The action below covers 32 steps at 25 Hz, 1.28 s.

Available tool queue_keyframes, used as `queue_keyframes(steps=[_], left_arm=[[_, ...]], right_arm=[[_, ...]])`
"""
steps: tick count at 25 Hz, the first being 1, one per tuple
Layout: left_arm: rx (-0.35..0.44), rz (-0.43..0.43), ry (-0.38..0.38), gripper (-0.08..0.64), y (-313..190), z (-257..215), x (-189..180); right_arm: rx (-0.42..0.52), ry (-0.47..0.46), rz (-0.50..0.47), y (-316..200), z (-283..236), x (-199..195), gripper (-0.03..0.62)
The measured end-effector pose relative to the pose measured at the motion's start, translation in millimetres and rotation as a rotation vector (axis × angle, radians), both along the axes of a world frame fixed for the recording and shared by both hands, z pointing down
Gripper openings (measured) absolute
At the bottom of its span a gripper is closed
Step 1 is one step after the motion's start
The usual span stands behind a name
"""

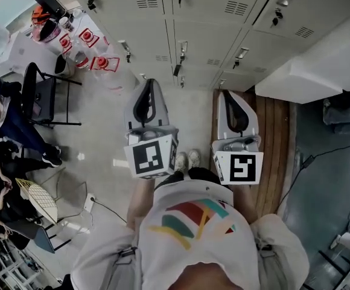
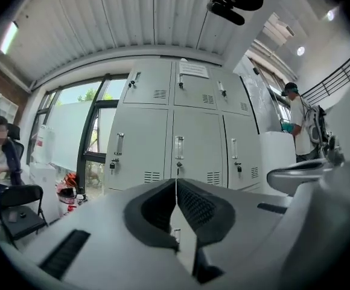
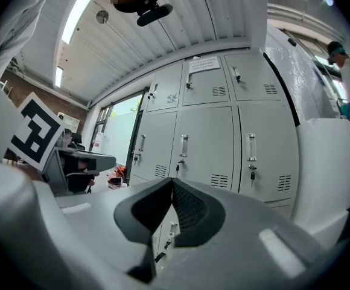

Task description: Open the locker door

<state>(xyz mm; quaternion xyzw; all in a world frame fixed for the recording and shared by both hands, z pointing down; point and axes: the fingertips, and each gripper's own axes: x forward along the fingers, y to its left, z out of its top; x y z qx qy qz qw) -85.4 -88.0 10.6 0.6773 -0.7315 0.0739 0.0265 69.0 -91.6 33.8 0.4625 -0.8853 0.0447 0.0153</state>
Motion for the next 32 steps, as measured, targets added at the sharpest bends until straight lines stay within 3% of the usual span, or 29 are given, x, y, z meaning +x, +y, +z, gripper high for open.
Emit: queue_keyframes(steps=[8, 14, 16, 17, 20, 22, 25, 28, 30, 32], left_arm=[[-0.006, 0.041, 0.011, 0.018, -33, 45, 24], [-0.045, 0.046, 0.021, 0.018, -69, 181, 5], [-0.049, 0.054, 0.023, 0.018, -68, 202, -8], [-0.038, 0.061, 0.048, 0.018, -68, 186, -14], [0.074, 0.085, 0.175, 0.018, -82, 82, -29], [0.145, 0.112, 0.209, 0.018, -92, 59, -34], [0.182, 0.143, 0.187, 0.018, -104, 136, -40], [0.204, 0.148, 0.088, 0.018, -120, 228, -46], [0.232, 0.162, 0.025, 0.018, -131, 265, -54], [0.253, 0.178, 0.014, 0.018, -142, 290, -61]], right_arm=[[-0.016, -0.026, 0.049, -41, 54, 9, 0.005], [-0.001, -0.027, 0.091, -75, 167, -8, 0.005], [0.009, -0.050, 0.106, -75, 179, -22, 0.005], [0.028, -0.054, 0.117, -74, 158, -28, 0.005], [0.148, 0.000, 0.147, -80, 40, -43, 0.005], [0.196, 0.028, 0.157, -87, 17, -52, 0.005], [0.223, 0.032, 0.147, -99, 95, -66, 0.005], [0.215, 0.069, 0.132, -120, 198, -66, 0.005], [0.191, 0.066, 0.127, -134, 248, -66, 0.005], [0.182, 0.061, 0.126, -143, 283, -66, 0.005]])
